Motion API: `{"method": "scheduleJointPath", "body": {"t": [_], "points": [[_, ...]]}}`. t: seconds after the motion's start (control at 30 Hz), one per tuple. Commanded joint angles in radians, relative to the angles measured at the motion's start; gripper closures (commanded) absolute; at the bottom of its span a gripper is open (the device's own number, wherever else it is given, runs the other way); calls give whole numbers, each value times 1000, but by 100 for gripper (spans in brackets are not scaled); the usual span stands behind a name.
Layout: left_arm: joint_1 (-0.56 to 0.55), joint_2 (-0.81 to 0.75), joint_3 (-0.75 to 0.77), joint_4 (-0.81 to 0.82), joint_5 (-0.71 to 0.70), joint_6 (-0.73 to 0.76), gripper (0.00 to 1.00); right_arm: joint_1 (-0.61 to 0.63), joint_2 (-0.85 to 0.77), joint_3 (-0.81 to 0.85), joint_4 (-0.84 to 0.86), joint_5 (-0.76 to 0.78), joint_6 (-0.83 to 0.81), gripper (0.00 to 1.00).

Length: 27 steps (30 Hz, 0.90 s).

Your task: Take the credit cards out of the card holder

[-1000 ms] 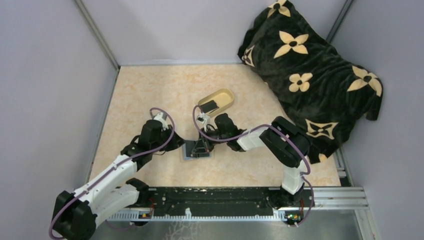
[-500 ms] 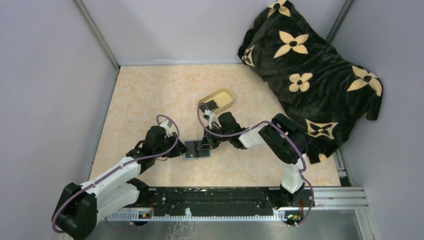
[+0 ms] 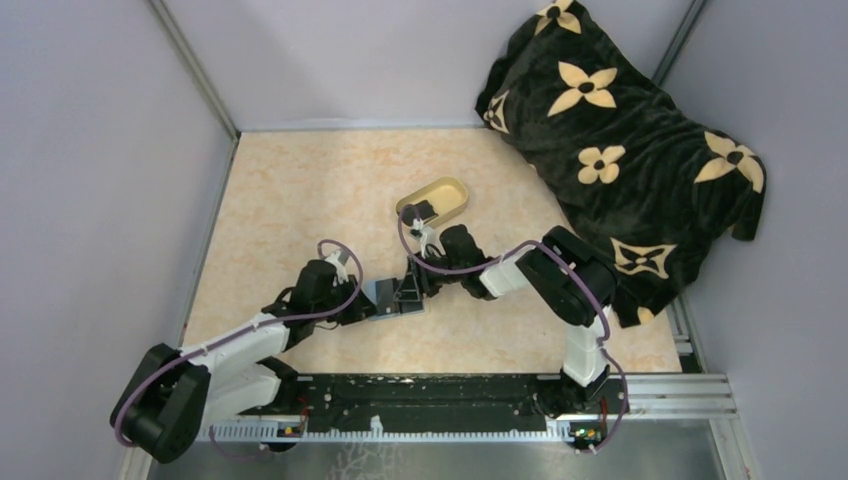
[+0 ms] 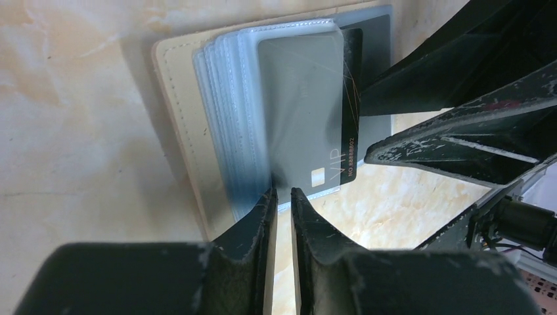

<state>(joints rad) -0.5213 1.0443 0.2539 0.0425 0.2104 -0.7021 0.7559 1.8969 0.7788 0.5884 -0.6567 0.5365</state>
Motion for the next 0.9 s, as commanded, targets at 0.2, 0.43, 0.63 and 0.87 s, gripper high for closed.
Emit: {"method": "scheduleJointPath", "body": {"t": [0.2,0.43,0.63,0.87], "points": [[-3,69,-34,68,11,-7,80,-5,58,7,87,-32,21,72],[-4,72,-37,61,6,-7,81,-5,43,-2,87,-27,24,94],[-4,91,-37,74,6,-8,81,-12,21,-18,79,-26,23,100],[-3,90,-38,80,5,-7,80,-69,-20,-46,73,-46,24,100]]}}
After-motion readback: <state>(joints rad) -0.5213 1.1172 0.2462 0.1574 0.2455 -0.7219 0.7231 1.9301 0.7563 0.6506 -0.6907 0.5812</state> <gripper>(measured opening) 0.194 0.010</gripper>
